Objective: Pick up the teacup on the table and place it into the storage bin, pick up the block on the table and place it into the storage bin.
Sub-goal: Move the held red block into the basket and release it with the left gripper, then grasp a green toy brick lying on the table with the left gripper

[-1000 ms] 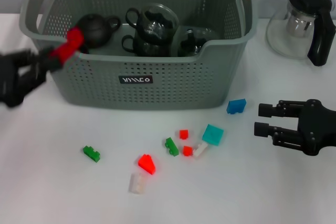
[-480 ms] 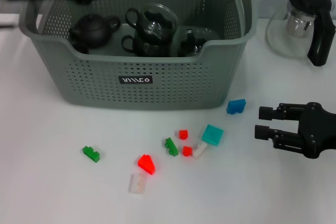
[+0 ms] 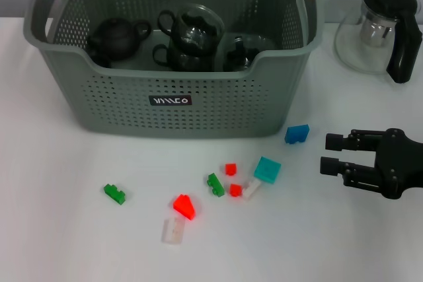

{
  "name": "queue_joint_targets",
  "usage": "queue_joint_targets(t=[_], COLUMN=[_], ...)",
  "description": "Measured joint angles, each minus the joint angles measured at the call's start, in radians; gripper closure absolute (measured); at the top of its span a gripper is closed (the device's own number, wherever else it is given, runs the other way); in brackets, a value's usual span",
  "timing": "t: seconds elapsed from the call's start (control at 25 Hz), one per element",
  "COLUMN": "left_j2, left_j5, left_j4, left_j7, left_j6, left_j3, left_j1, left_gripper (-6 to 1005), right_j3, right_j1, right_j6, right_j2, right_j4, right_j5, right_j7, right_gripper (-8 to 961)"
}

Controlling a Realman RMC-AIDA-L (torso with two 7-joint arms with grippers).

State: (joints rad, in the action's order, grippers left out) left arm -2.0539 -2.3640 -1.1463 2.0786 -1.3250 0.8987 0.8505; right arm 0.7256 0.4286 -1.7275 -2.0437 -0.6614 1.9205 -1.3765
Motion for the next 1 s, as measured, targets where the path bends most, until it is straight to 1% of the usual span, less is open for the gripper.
queue_joint_targets(t=[0.04, 0.12, 0.4, 0.52, 0.64, 0.72, 0.76, 0.8, 0.92, 1.0], left_j2=[-0.008, -0.016, -0.024, -0.036, -0.047, -0.057, -0.057, -0.065, -0.069, -0.068], left_j5=[-0.015, -0.029, -0.085, -0.105, -0.101, -0.072, -0.072, -0.031, 0.122, 0.288], left_j4=[0.005, 0.021, 0.082, 0.078, 0.044, -0.015, -0.015, -0.085, -0.186, -0.207], left_j7=[0.002, 0.003, 0.015, 0.035, 0.037, 0.038, 0.038, 0.037, 0.016, -0.036], left_j6=[0.019, 0.048, 0.107, 0.138, 0.14, 0.128, 0.128, 0.111, 0.053, -0.015], left_j3=[0.016, 0.042, 0.108, 0.116, 0.109, 0.098, 0.098, 0.078, 0.015, -0.048], left_j1=[0.001, 0.001, 0.021, 0.023, 0.014, -0.016, -0.016, -0.058, -0.151, -0.216], left_gripper=[713, 708, 690, 683, 675, 670, 668, 665, 561, 492], right_j3=[-0.001, -0.002, 0.0, -0.002, -0.002, -0.002, -0.002, -0.002, -0.002, -0.002], right_j1=[0.0, 0.0, 0.005, 0.005, 0.003, 0.0, 0.0, -0.001, -0.001, 0.0], right_j6=[0.0, 0.0, 0.001, 0.002, 0.002, 0.002, 0.002, 0.002, 0.001, 0.001], right_j2=[0.0, -0.001, -0.001, 0.0, 0.0, 0.0, 0.0, 0.001, 0.001, 0.002], right_j4=[0.0, 0.0, 0.0, 0.0, 0.0, 0.0, 0.0, 0.0, 0.0, 0.0], right_j5=[0.0, 0.0, 0.0, 0.0, 0.0, 0.0, 0.0, 0.0, 0.0, 0.0], right_j7=[0.0, 0.0, -0.005, -0.004, -0.002, -0.002, -0.001, -0.001, -0.002, -0.003], right_gripper=[418, 419, 420, 420, 419, 419, 419, 419, 419, 419])
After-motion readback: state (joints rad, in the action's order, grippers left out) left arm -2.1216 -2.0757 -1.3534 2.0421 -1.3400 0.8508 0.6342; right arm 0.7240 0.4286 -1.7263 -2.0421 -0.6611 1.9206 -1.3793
